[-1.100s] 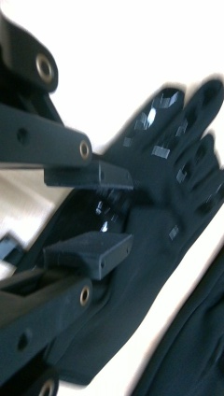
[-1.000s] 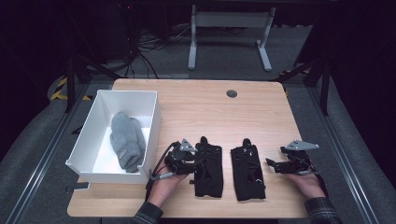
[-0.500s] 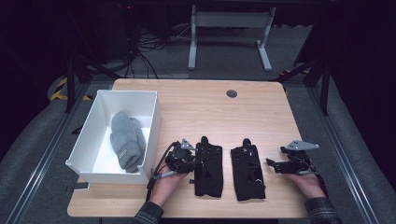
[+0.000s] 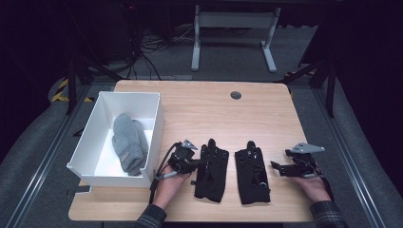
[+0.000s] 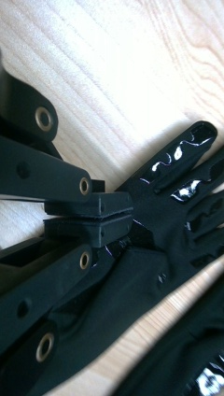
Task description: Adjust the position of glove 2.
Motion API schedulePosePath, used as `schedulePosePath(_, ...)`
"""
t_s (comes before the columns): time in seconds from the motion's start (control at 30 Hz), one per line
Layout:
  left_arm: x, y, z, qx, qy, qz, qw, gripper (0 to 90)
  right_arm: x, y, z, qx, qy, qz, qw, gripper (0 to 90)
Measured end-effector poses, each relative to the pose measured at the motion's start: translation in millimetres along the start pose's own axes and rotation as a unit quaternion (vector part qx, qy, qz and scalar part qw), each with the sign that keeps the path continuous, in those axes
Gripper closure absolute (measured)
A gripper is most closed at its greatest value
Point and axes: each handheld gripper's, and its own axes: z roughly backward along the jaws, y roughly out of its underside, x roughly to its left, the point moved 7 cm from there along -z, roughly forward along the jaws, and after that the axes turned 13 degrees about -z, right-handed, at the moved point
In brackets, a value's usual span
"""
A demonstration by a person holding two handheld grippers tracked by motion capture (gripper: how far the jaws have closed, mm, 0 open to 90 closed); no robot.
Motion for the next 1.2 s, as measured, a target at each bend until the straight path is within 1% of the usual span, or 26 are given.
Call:
schedulePosePath(0.03,0.1,-1.5,2.0,-0.006,0.003,0.002,1.0,88.9,1.2,-0.3,1.3,0.002,-0.003,0.004,1.0,28.4)
schedulePosePath(0.07,0.1,-1.5,2.0,-0.006,0.003,0.002,1.0,88.9,1.2,-0.3,1.3,0.002,-0.003,0.004,1.0,28.4)
schedulePosePath(0.1,0.2,-2.7,3.7,-0.012,0.007,0.003,0.9999,88.9,3.4,-0.4,3.4,0.007,-0.013,0.009,0.9999,33.7)
schedulePosePath(0.13,0.2,-4.3,6.2,-0.019,0.013,0.007,0.9997,88.9,9.4,-0.5,8.5,0.014,-0.037,0.009,0.9992,47.5)
schedulePosePath(0.17,0.2,-4.3,6.2,-0.019,0.013,0.007,0.9997,88.9,9.4,-0.5,8.5,0.014,-0.037,0.009,0.9992,47.5)
schedulePosePath(0.2,0.4,-5.3,7.6,-0.022,0.014,0.007,0.9997,88.9,12.3,-0.5,11.2,0.015,-0.046,0.013,0.9988,52.7)
schedulePosePath(0.23,0.6,-6.3,9.3,-0.026,0.019,0.007,0.9994,88.9,21.5,0.7,17.5,0.02,-0.071,0.022,0.997,63.7)
schedulePosePath(0.27,0.6,-6.3,9.3,-0.026,0.019,0.007,0.9994,88.9,21.5,0.7,17.5,0.02,-0.071,0.022,0.997,63.7)
schedulePosePath(0.3,0.2,-7.3,10.0,-0.032,0.024,0.009,0.9992,88.9,24.4,1.8,18.6,0.024,-0.079,0.026,0.9962,69.3)
schedulePosePath(0.33,0.0,-8.1,11.0,-0.034,0.025,0.01,0.9991,88.9,29.5,4.6,19.5,0.036,-0.097,0.031,0.9942,76.9)
schedulePosePath(0.37,-0.3,-8.6,11.8,-0.036,0.028,0.01,0.9989,88.9,33.8,7.2,19.0,0.048,-0.109,0.034,0.9923,82.0)
schedulePosePath(0.43,-0.8,-9.9,13.3,-0.04,0.03,0.011,0.9987,88.9,40.5,9.6,17.3,0.063,-0.123,0.039,0.9896,87.6)
schedulePosePath(0.47,-1.2,-10.6,13.9,-0.042,0.03,0.012,0.9986,89.0,43.1,10.1,16.3,0.067,-0.127,0.04,0.9888,89.6)
schedulePosePath(0.5,-1.2,-10.9,14.1,-0.043,0.03,0.012,0.9985,89.0,47.0,10.6,14.9,0.073,-0.134,0.043,0.9874,90.0)
schedulePosePath(0.57,-1.1,-11.7,14.8,-0.044,0.031,0.01,0.9985,89.0,52.7,11.4,13.1,0.08,-0.14,0.047,0.9857,90.0)
schedulePosePath(0.6,-1.1,-12.2,15.2,-0.045,0.032,0.009,0.9984,88.9,56.9,11.9,12.1,0.084,-0.148,0.05,0.9841,90.0)
schedulePosePath(0.67,-1.1,-13.6,16.2,-0.046,0.03,0.009,0.9984,89.0,58.6,12.0,12.0,0.086,-0.149,0.051,0.9837,90.0)
schedulePosePath(0.8,-2.2,-16.0,18.8,-0.05,0.032,0.007,0.9982,89.0,68.0,11.4,10.8,0.086,-0.157,0.063,0.9818,90.0)
schedulePosePath(0.93,-5.2,-18.8,21.7,-0.059,0.046,0.009,0.9972,89.0,76.6,10.2,9.5,0.086,-0.166,0.069,0.9799,90.0)
schedulePosePath(0.97,-5.2,-18.8,21.7,-0.059,0.046,0.009,0.9972,89.0,76.6,10.2,9.5,0.086,-0.166,0.069,0.9799,90.0)
schedulePosePath(1.0,-7.0,-20.7,23.2,-0.065,0.055,0.012,0.9963,89.0,80.0,9.2,9.1,0.085,-0.168,0.07,0.9796,90.0)
schedulePosePath(1.03,-7.0,-20.7,23.2,-0.065,0.055,0.012,0.9963,89.0,80.0,9.2,9.1,0.085,-0.168,0.07,0.9796,90.0)
schedulePosePath(1.13,-10.2,-24.1,25.3,-0.069,0.06,0.008,0.9958,89.0,85.6,9.2,7.8,0.087,-0.175,0.074,0.978,90.0)
schedulePosePath(1.2,-11.9,-26.1,25.8,-0.073,0.062,0.006,0.9954,89.0,88.2,9.4,6.8,0.089,-0.176,0.076,0.9774,90.0)
